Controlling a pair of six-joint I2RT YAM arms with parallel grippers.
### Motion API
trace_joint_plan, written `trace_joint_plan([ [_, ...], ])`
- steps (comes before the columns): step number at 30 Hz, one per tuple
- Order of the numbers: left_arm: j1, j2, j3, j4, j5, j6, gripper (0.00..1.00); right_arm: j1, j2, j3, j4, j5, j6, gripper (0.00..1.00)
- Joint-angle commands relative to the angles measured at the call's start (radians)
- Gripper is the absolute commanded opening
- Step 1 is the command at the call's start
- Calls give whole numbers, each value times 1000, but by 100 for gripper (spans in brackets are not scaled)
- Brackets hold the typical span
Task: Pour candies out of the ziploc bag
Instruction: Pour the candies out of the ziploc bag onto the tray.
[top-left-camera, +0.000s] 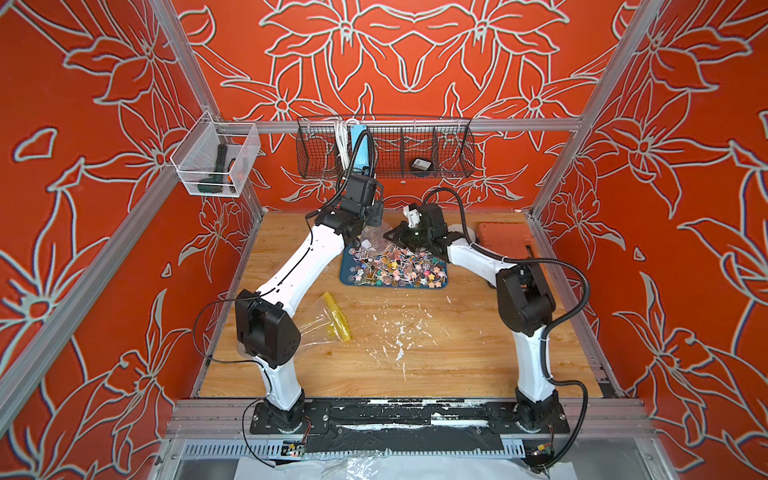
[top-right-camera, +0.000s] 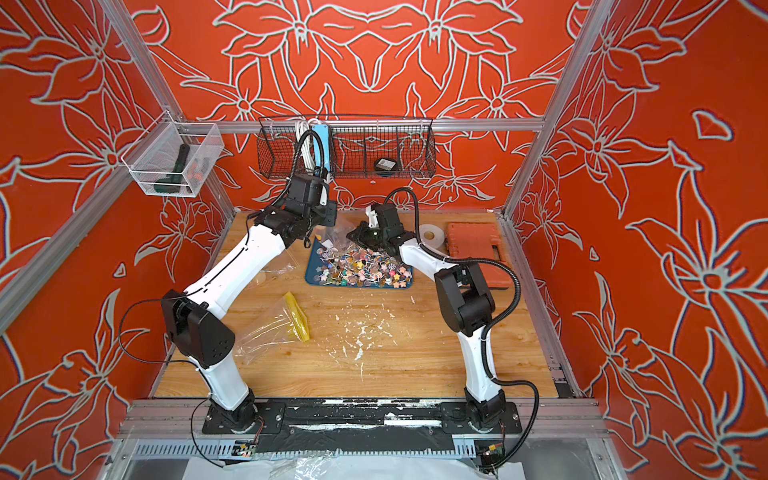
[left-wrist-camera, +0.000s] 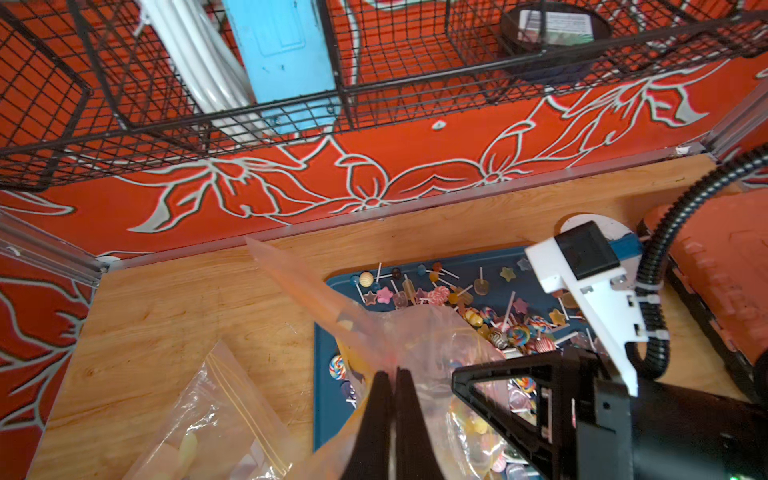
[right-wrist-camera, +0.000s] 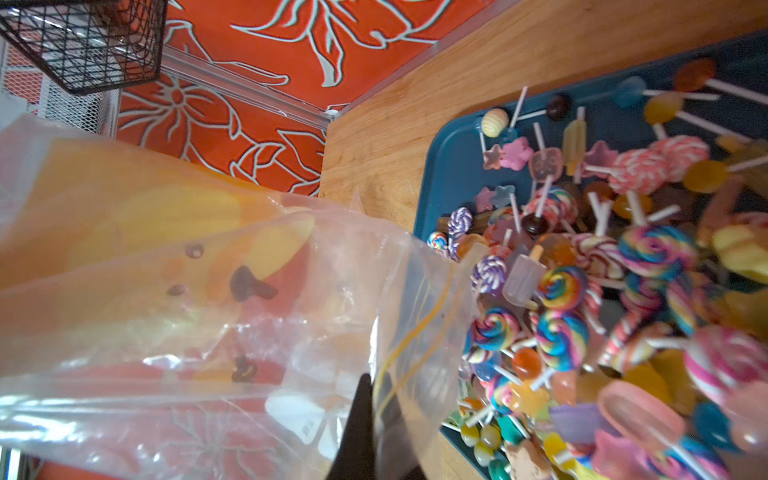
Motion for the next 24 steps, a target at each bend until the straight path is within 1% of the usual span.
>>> trace_joint_plan([
  [1,-22,-73,2,62,7,-14,0,-38,-56,-89,-49,36,-26,0],
  [7,-67,-96,-78,93,43,-46,0,-97,-148,-223,-38,50,-45,0],
  [11,-74,-109,-147,132,81,-73,0,-116,-168,-255,-52,47,-65,0],
  [12,-75,-111,-161,140,83,-76,0,-117,-170,-259,-60,47,-75,4],
  [14,-80,-109,-172,147,81,-75,0,-120,-176,-261,-80,40,-99,15],
  [19,-81,-103,-158,163,87,-34,0,-136,-236,-271,-166,50,-209,48],
  [22,-81,-83,-111,157,109,5,0,-159,-292,-273,-233,62,-310,62],
  [24,-81,-68,-75,151,138,29,0,-178,-328,-273,-275,62,-390,68],
])
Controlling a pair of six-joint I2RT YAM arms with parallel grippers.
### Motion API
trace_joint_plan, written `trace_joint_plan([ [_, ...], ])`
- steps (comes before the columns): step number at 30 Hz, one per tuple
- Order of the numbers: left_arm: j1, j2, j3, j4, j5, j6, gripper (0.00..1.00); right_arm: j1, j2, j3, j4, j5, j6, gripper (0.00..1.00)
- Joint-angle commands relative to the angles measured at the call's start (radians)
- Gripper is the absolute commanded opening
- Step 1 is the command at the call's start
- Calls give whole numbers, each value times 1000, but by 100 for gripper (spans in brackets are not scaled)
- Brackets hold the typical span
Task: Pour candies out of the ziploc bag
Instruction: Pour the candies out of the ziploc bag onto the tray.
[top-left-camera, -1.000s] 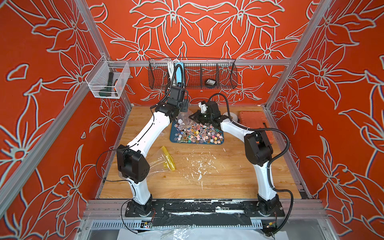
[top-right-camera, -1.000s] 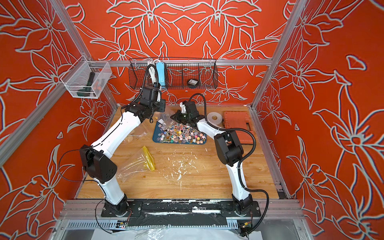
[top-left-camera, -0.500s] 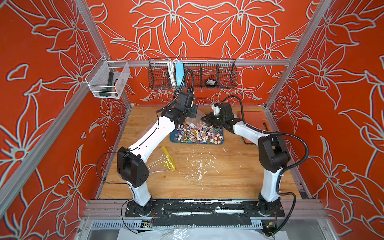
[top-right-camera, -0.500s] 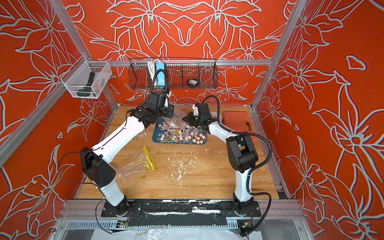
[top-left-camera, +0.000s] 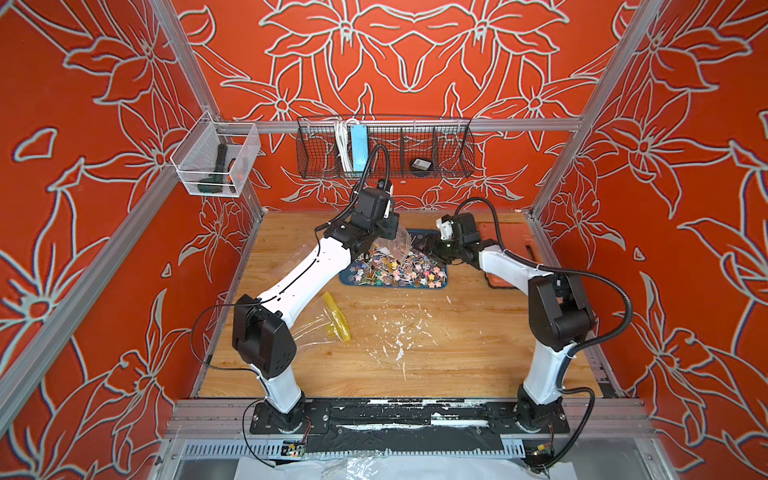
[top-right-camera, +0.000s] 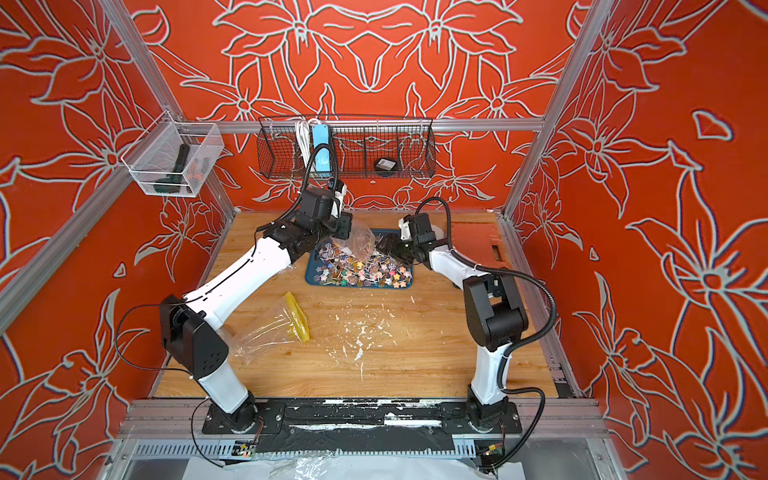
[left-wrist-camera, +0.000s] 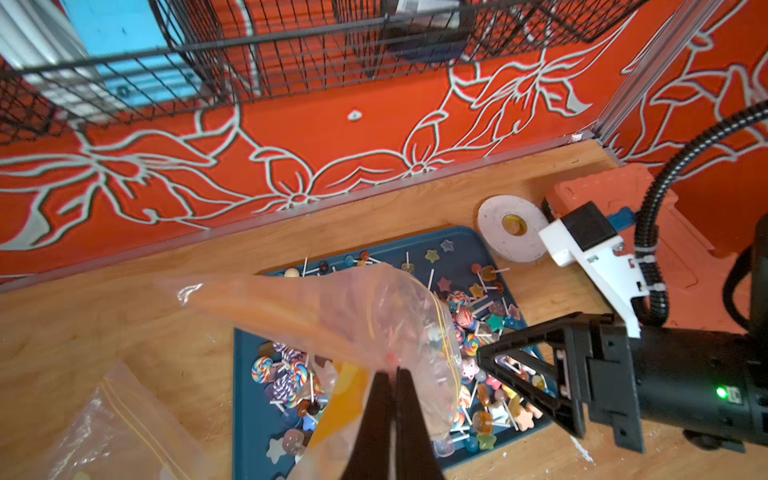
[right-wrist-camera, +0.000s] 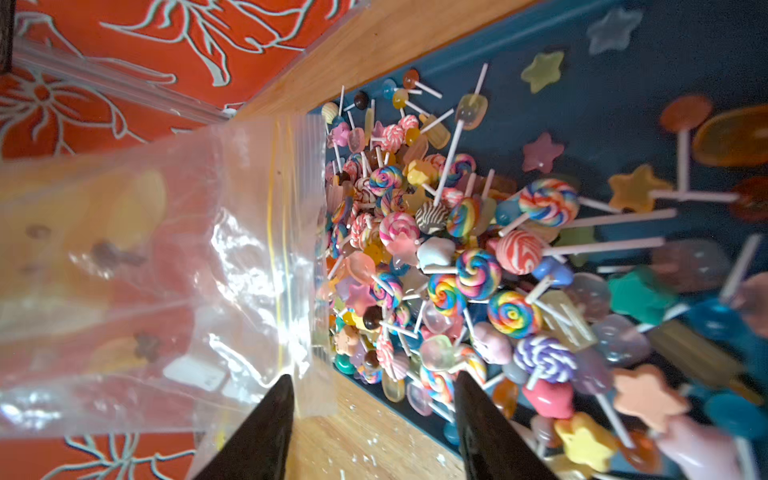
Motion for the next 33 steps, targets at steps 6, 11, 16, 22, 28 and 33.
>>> trace_joint_plan([
  [6,-8,-6,97,57,202,169,0,-106,-207,-37,-64,-91,-389,72],
  [11,-10,-26,93,45,320,338,0,-159,-275,-22,-68,-202,-576,73],
  [16,-10,-28,88,41,367,512,0,-198,-275,65,-128,-392,-784,73],
  [22,-9,-95,-21,144,520,722,0,-214,-212,236,-271,-573,-1037,74],
  [28,-10,-180,-153,238,579,883,0,-225,-147,333,-243,-797,-1102,79],
  [33,-10,-177,-146,150,641,1056,0,-225,-99,411,-308,-910,-1170,84],
])
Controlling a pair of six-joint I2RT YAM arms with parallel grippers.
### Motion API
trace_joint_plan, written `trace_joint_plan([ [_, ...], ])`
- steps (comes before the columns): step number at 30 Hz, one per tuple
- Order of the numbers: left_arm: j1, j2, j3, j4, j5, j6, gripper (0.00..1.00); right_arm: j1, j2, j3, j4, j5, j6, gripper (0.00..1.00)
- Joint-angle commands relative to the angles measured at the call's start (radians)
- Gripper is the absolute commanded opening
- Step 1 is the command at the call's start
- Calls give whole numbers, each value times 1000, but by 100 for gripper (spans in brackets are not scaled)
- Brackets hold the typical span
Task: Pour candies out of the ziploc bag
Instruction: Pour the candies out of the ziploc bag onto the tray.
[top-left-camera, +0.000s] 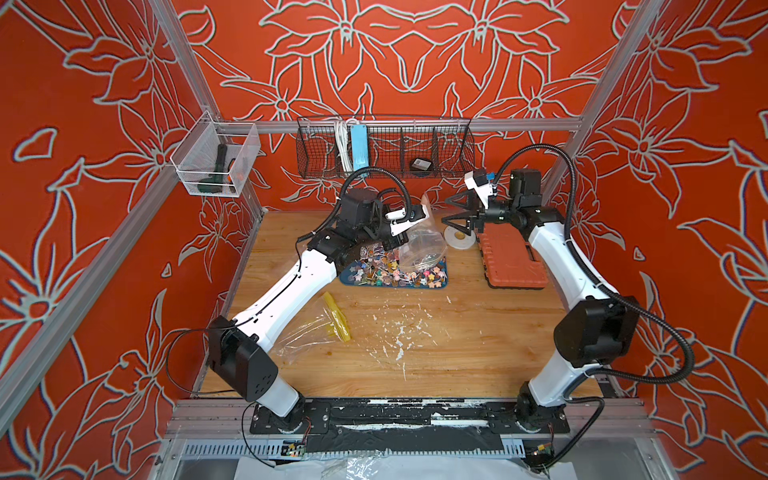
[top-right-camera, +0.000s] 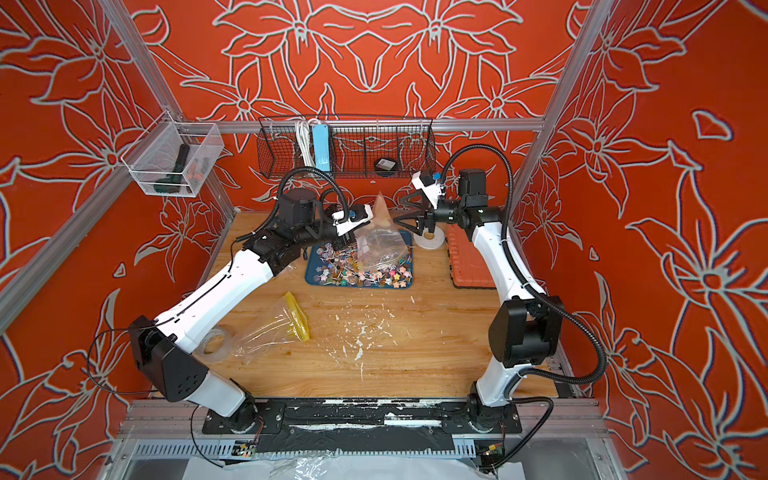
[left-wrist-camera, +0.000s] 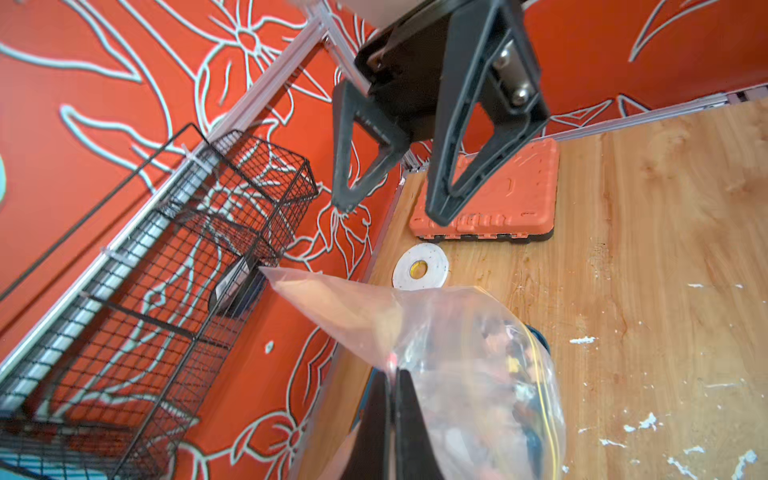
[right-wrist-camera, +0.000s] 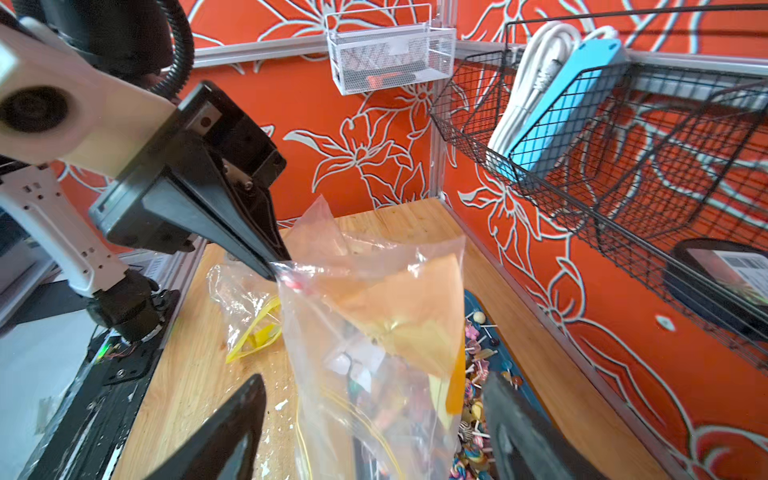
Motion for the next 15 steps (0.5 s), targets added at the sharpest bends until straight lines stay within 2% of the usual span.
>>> trace_joint_plan([
  [1,-2,-13,0,-25,65,171,0,-5,34,70,-81,-168,-109,85],
  [4,-2,-6,3,-36,63,223,0,-6,56,98,-78,-200,-101,87],
  [10,-1,8,18,-25,81,242,0,-8,82,114,-76,-226,-76,91],
  [15,-1,9,29,-18,107,240,0,-6,101,108,-13,-217,3,94],
])
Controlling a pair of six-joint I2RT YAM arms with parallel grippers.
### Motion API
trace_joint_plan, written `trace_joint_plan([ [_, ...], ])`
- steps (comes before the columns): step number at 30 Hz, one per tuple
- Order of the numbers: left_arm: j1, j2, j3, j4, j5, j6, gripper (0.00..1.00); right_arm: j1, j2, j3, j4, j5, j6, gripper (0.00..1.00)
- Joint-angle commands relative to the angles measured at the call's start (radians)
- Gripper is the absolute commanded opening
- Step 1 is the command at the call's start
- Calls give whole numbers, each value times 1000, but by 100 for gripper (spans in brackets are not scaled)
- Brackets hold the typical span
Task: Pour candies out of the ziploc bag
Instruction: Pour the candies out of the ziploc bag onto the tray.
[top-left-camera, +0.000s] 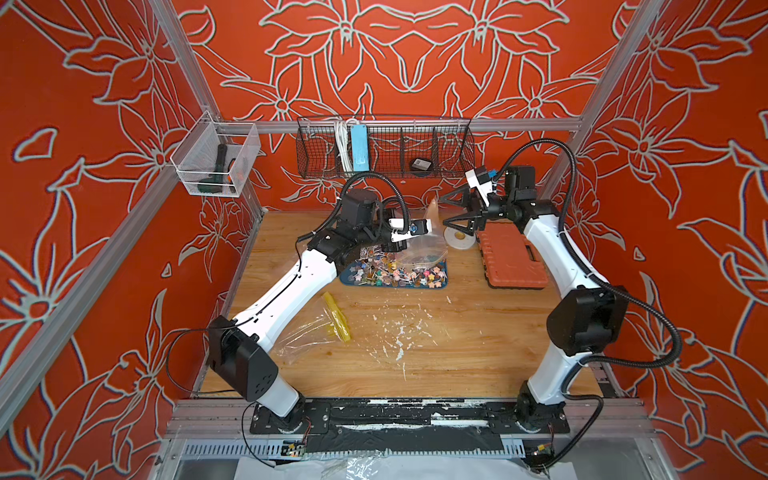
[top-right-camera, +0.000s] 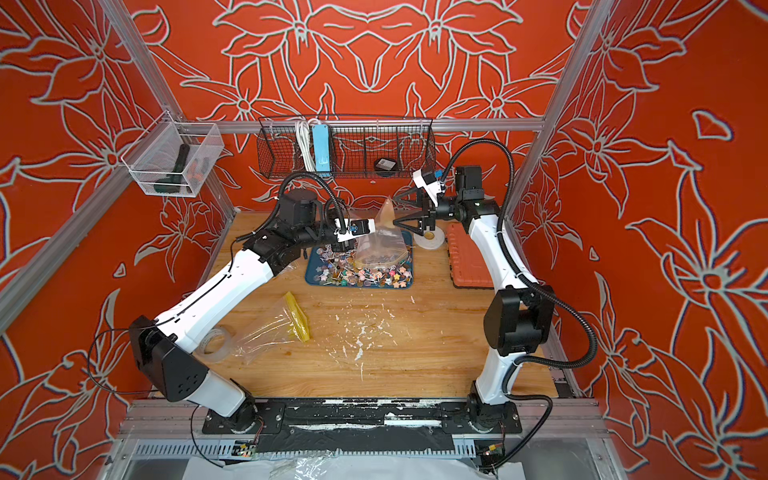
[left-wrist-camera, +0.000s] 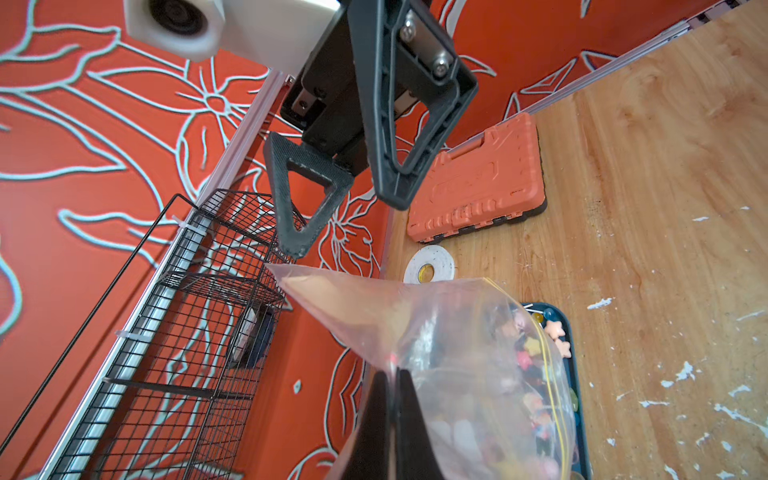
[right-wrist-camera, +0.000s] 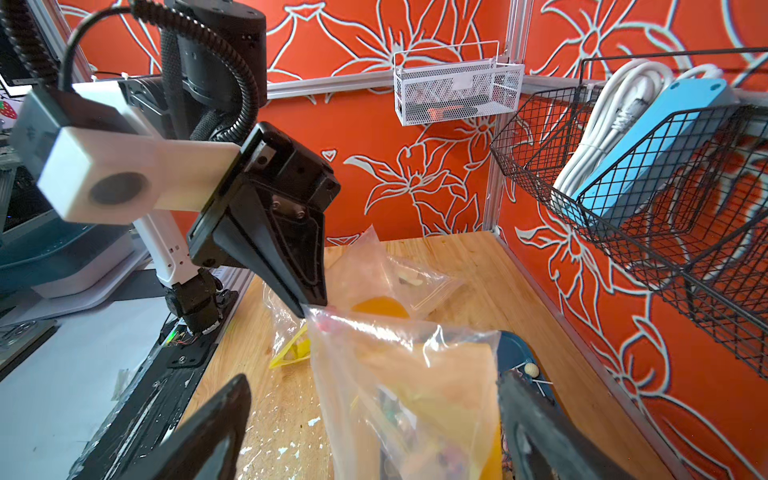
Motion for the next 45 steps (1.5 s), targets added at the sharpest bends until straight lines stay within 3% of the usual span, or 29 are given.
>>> trace_joint_plan([
  [1,-3,2,29,5,53,23,0,-5,26,20,52,-24,60,94],
  [11,-3,-10,16,30,95,-3,0,9,73,66,51,-15,133,95],
  [16,-3,7,12,64,85,-19,0,36,111,99,62,-56,209,90],
  [18,-3,14,9,77,75,-25,0,44,124,111,78,-61,246,80],
  [21,-3,14,-10,106,61,-28,0,49,138,119,129,-72,313,54],
  [24,-3,13,-26,135,43,-37,0,50,137,117,155,-67,349,19],
  [27,-1,19,-43,166,5,-52,0,50,125,106,154,-37,344,0],
  [35,-1,84,-72,242,-208,-96,0,53,93,29,183,199,303,0],
  [45,0,172,-74,291,-322,-111,0,81,129,-186,635,372,482,0],
])
